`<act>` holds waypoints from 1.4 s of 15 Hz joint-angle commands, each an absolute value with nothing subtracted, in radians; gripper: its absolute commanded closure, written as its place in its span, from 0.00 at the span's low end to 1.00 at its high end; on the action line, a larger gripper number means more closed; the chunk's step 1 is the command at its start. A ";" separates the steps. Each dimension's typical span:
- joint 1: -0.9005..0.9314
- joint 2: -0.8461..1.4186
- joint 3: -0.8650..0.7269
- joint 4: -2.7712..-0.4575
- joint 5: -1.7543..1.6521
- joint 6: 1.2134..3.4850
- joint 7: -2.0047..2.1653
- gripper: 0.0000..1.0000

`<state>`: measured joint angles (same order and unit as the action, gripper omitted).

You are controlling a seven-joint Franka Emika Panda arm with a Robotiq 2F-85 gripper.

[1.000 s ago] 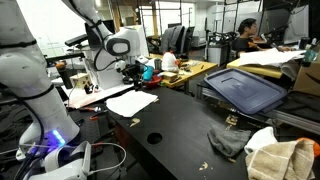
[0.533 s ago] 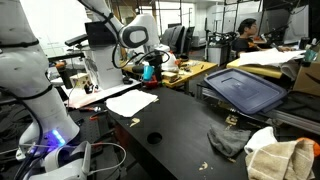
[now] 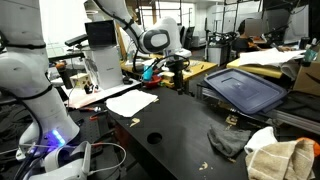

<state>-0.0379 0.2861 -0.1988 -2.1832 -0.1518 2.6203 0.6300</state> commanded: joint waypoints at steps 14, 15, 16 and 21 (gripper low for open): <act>-0.025 0.296 -0.156 -1.899 -0.220 2.097 0.317 0.00; -0.024 0.280 -0.148 -1.920 -0.239 2.116 0.283 0.00; -0.023 0.264 -0.139 -1.939 -0.254 2.133 0.249 0.00; -0.023 0.261 -0.114 -1.967 -0.269 2.177 0.220 0.00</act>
